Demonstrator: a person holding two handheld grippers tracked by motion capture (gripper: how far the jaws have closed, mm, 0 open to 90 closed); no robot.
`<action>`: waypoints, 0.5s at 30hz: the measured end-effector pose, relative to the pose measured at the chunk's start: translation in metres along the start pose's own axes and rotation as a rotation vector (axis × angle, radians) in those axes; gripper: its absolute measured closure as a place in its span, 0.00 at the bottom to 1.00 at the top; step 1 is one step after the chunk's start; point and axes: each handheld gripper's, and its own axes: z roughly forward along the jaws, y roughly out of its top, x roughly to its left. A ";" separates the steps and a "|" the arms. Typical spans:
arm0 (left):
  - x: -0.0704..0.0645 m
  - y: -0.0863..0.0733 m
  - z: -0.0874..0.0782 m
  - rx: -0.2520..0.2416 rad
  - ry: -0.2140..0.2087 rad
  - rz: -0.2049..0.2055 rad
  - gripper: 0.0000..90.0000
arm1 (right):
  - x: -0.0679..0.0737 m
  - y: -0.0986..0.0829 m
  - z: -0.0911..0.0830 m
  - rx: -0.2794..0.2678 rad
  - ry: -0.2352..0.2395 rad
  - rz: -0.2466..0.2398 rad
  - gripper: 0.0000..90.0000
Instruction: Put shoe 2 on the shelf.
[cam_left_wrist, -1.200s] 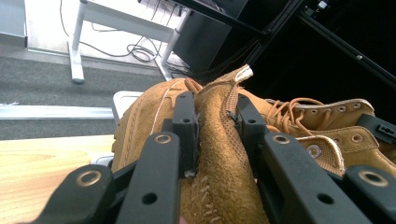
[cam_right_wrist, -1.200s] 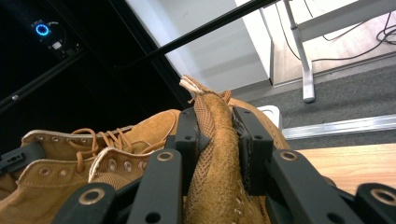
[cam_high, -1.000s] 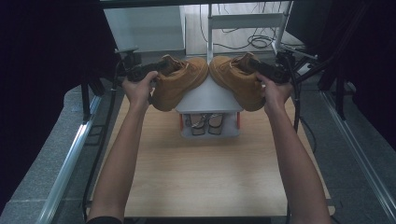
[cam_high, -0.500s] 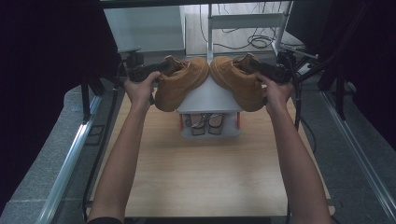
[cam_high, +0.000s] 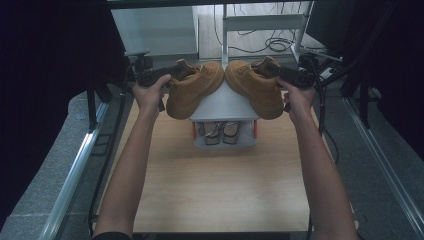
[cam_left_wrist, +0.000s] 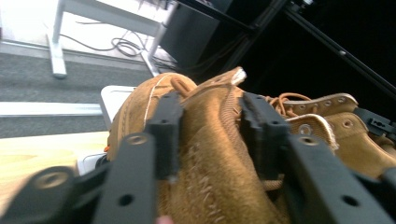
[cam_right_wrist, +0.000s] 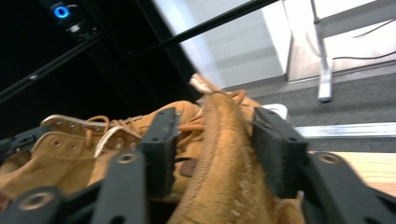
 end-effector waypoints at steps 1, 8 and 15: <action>0.001 0.001 -0.001 0.007 -0.002 0.008 0.58 | -0.001 0.001 0.000 0.007 0.014 -0.001 0.53; -0.005 0.006 -0.008 -0.011 0.009 0.061 0.44 | -0.004 0.003 -0.004 0.000 0.031 -0.002 0.49; -0.007 0.009 -0.021 -0.016 0.040 0.115 0.45 | -0.004 0.005 -0.015 -0.032 0.037 -0.014 0.48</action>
